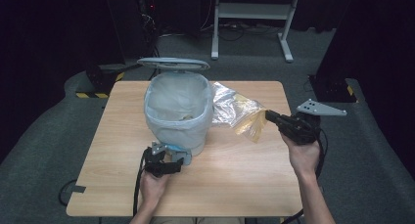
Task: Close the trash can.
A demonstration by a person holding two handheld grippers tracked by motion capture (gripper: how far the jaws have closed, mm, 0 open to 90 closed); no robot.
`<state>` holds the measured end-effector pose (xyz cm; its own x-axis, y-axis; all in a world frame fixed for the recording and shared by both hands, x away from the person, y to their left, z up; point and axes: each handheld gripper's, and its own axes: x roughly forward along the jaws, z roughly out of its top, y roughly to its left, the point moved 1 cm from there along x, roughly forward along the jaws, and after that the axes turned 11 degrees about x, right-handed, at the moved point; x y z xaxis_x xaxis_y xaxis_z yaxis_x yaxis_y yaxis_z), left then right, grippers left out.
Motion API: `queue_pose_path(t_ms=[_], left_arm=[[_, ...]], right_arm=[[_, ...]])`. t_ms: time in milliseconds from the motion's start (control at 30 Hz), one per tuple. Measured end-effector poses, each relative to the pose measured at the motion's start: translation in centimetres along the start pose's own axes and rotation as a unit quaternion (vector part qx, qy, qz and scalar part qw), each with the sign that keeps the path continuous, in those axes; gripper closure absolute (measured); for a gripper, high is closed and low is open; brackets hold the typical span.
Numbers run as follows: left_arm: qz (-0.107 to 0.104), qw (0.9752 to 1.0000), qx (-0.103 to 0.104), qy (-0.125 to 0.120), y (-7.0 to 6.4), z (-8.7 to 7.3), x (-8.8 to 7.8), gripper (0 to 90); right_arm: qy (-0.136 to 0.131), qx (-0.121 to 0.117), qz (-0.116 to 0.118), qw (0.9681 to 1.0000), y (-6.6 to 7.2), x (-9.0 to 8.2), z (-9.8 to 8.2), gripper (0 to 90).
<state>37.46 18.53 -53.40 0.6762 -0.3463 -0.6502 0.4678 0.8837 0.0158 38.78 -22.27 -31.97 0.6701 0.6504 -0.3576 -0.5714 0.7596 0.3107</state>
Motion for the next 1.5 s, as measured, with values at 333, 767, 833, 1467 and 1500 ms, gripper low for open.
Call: queue_pose_path(t_ms=[333,767,833,1467,1500], left_arm=[[-0.001,1.0000,-0.001,-0.001,0.0,0.0,0.0,5.8],[-0.001,1.0000,-0.001,0.000,0.0,0.0,0.0,5.8],[-0.001,1.0000,-0.001,0.000,0.0,0.0,0.0,5.8],[-0.002,1.0000,-0.001,0.000,0.0,0.0,0.0,5.8],[-0.002,1.0000,-0.001,-0.001,0.0,0.0,0.0,5.8]], right_arm=[[0.005,-0.009,0.011,0.9999,1.1,1.0,1.1,90.0],[0.011,-0.016,0.022,0.9996,2.2,2.3,2.3,90.0],[0.011,-0.016,0.024,0.9995,2.4,2.6,2.4,90.0],[0.021,-0.027,0.034,0.9989,4.1,5.0,3.7,90.0],[0.022,-0.026,0.034,0.9988,4.2,5.2,3.8,90.0]])
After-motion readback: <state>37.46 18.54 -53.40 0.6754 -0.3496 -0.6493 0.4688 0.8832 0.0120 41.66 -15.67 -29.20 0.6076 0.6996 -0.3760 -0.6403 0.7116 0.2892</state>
